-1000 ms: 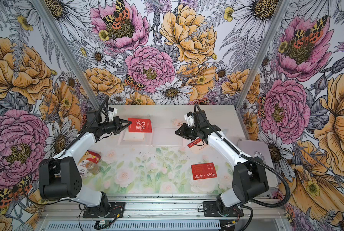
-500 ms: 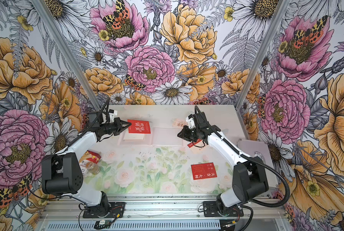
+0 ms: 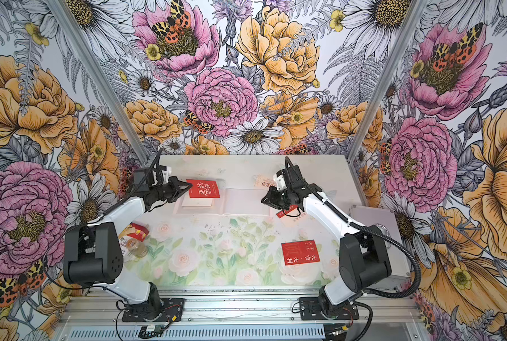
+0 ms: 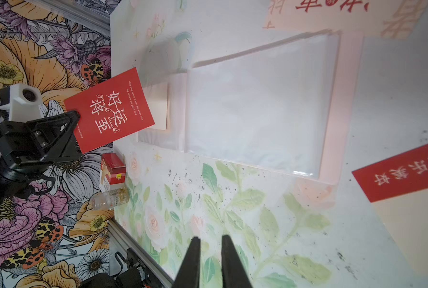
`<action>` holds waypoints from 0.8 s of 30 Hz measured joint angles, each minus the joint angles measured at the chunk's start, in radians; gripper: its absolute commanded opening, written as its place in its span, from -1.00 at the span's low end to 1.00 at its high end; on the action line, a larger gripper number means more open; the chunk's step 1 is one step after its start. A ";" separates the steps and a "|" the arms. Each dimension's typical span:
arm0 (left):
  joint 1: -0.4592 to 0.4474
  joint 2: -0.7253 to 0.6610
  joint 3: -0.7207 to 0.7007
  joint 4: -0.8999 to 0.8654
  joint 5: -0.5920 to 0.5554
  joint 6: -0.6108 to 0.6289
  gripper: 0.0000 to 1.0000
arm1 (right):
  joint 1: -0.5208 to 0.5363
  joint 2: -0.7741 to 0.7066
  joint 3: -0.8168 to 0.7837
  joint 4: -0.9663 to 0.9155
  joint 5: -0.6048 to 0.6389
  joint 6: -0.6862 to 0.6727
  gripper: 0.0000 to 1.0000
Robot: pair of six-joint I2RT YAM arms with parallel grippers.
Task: Place the photos into the photo albums
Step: Insert the photo into the photo album.
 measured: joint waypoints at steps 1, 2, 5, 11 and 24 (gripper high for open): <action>-0.002 0.000 -0.001 0.005 -0.006 0.000 -1.00 | 0.000 0.000 0.000 0.000 0.000 0.000 -0.64; -0.004 0.000 -0.001 0.011 -0.014 -0.001 -1.00 | 0.000 0.000 0.000 0.000 0.000 0.000 -0.63; -0.009 0.000 -0.013 0.042 -0.037 -0.005 -1.00 | 0.000 0.000 0.000 0.000 0.003 -0.008 -0.63; -0.022 0.022 -0.020 0.072 -0.052 -0.015 -1.00 | 0.000 0.000 0.000 0.000 0.011 -0.016 -0.63; -0.071 0.054 0.008 0.002 -0.094 0.047 -1.00 | 0.000 0.008 0.000 -0.008 0.018 -0.025 -0.62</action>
